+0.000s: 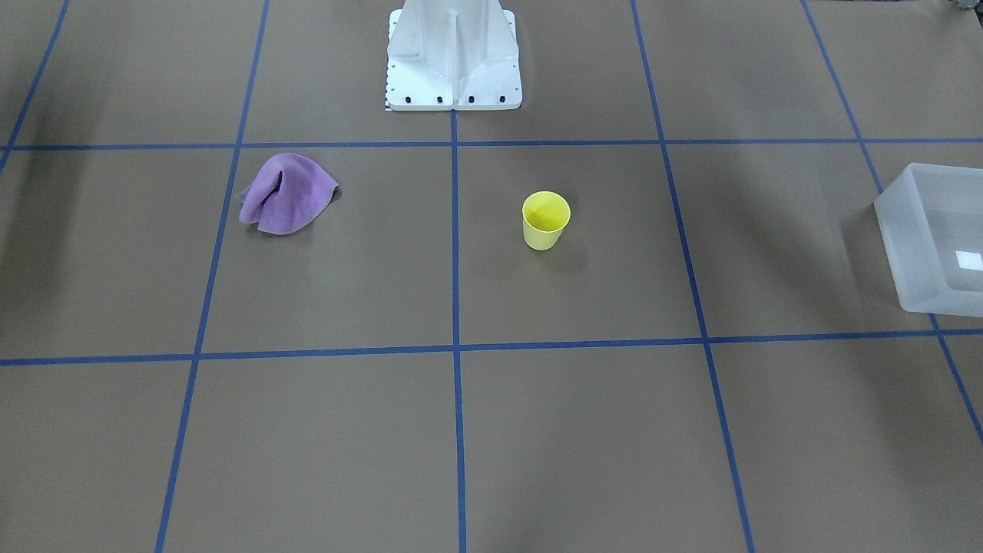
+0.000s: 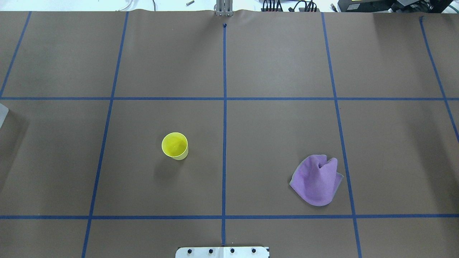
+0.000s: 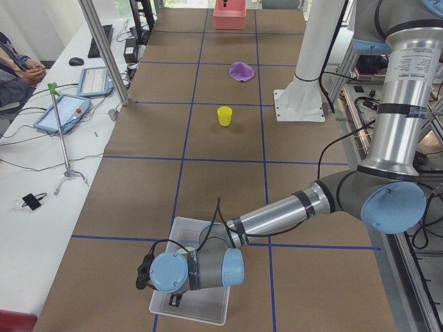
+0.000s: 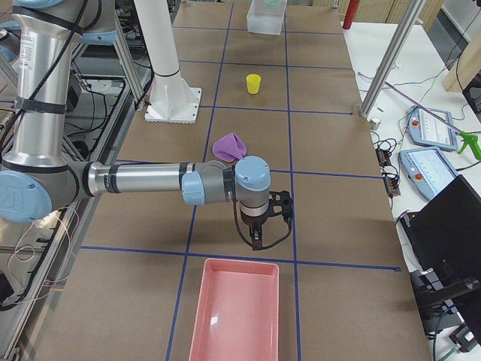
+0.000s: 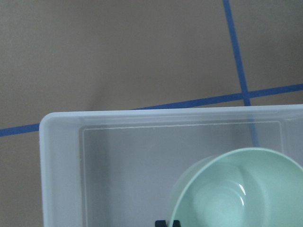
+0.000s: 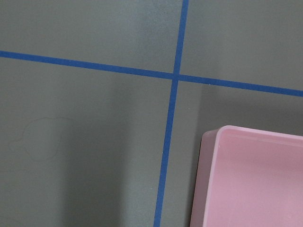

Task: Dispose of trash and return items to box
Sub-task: 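Lift the bowl with the left gripper and place it in the clear bin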

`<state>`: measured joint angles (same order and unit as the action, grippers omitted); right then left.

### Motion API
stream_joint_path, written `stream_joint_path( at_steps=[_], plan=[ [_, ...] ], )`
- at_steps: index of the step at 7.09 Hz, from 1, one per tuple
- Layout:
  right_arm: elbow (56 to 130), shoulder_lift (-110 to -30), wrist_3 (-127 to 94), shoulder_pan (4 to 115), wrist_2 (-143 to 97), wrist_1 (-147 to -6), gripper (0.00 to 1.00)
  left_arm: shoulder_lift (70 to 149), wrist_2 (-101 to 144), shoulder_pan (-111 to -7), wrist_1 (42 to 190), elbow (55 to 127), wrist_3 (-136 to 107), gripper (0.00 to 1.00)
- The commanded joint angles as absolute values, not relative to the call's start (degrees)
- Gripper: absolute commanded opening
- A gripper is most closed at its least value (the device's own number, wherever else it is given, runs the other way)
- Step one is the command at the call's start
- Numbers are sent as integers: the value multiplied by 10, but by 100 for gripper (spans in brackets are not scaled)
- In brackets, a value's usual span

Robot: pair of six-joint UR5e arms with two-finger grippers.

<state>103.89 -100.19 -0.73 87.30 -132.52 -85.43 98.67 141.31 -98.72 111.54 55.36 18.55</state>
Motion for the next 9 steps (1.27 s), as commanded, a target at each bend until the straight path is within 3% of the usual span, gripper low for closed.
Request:
stream_joint_path(
  at_steps=[1, 4, 8, 9],
  plan=[
    [1038, -1002, -8, 871, -1325, -854, 100, 1000, 1413, -987, 1159, 483, 185, 0],
    [1037, -1002, -14, 867, -1325, -854, 100, 1005, 1412, -983, 1241, 439, 109, 0],
    [1035, -1002, -18, 862, -1325, -855, 100, 1010, 1412, -970, 1255, 432, 73, 0],
    [1035, -1002, -18, 858, -1325, -855, 100, 1010, 1412, -968, 1255, 436, 71, 56]
  ],
)
